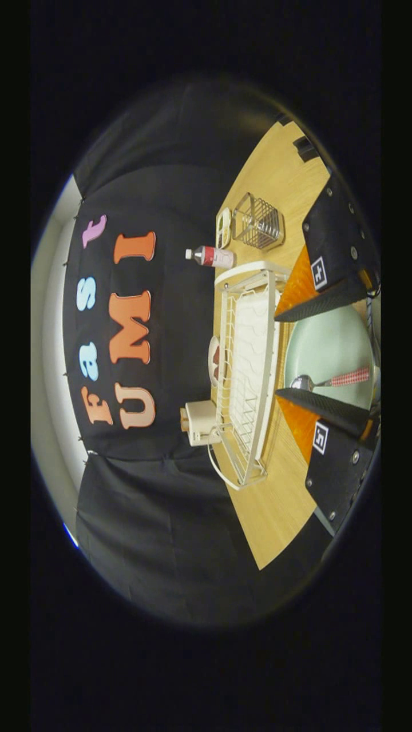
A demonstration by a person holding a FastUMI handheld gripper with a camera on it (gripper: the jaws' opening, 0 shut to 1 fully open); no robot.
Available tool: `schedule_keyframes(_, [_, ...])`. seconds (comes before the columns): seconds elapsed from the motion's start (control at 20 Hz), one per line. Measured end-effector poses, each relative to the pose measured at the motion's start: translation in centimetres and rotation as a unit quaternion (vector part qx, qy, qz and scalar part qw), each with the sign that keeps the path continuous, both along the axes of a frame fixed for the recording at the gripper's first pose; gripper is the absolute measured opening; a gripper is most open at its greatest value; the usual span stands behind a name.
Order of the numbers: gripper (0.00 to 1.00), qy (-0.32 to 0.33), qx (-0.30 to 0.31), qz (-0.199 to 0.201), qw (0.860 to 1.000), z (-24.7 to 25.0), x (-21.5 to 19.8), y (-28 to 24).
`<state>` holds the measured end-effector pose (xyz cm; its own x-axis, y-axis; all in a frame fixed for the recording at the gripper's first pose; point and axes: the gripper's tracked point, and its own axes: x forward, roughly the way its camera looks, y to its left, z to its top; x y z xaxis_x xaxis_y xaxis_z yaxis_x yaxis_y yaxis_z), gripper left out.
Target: Take the plate from the dish rack, then take the spoon from the basket and place it into the plate.
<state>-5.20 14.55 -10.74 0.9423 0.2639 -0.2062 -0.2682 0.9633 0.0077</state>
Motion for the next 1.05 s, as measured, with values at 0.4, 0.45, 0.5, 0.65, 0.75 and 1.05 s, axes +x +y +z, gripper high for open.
schedule_keyframes(0.4, [0.97, -0.021, 0.007, -0.083, 0.996, 2.5, 2.5, -7.9])
schedule_keyframes(0.45, [0.97, -0.027, 0.004, -0.099, 0.995, 2.8, 2.9, -9.3])
schedule_keyframes(0.5, [0.97, -0.033, 0.001, -0.117, 0.993, 3.1, 3.2, -10.9])
schedule_keyframes(0.65, [0.97, -0.042, 0.011, -0.150, 0.988, 4.2, 3.0, -14.5])
schedule_keyframes(0.75, [0.97, -0.054, 0.014, -0.169, 0.984, 4.8, 2.9, -16.7])
schedule_keyframes(1.05, [0.97, -0.068, -0.013, -0.209, 0.975, 4.9, 1.6, -21.3])
